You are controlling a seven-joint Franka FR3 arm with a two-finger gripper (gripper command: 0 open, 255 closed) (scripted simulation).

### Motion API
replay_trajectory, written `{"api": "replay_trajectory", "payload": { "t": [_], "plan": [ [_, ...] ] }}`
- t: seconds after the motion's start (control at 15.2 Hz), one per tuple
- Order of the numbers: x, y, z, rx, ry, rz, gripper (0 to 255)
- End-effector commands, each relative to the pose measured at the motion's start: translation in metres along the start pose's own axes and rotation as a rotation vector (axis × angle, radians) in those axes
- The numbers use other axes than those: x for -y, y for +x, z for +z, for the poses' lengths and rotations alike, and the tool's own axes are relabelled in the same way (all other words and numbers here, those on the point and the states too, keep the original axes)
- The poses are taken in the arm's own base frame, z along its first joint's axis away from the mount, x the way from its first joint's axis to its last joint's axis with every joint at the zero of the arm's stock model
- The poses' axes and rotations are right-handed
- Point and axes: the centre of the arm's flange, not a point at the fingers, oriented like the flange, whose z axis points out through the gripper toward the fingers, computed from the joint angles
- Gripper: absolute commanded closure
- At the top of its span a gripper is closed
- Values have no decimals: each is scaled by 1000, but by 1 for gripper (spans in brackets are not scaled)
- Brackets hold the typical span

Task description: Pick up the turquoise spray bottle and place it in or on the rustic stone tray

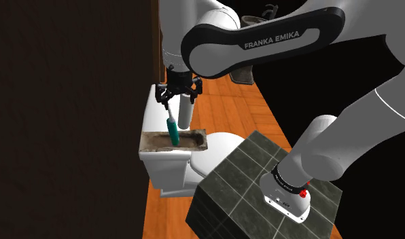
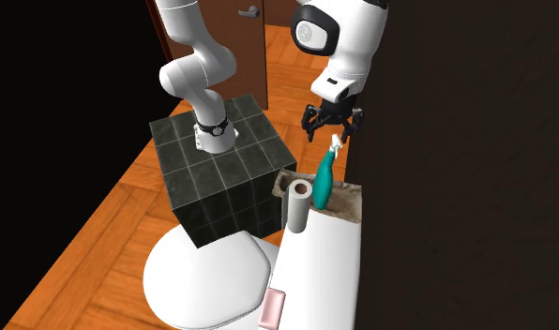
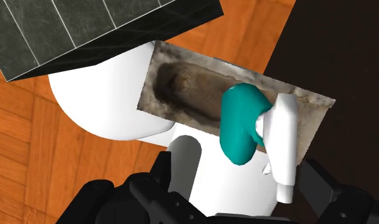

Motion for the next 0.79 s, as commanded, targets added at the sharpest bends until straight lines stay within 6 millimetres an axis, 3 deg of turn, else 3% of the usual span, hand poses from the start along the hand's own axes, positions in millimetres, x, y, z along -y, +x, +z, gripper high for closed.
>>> {"api": "replay_trajectory", "payload": {
  "t": [0.0,0.2,0.73],
  "plan": [
    [0,0,-13,0,0,0,0],
    [0,0,-50,0,0,0,0],
    [0,0,-50,0,0,0,0]
  ]
}}
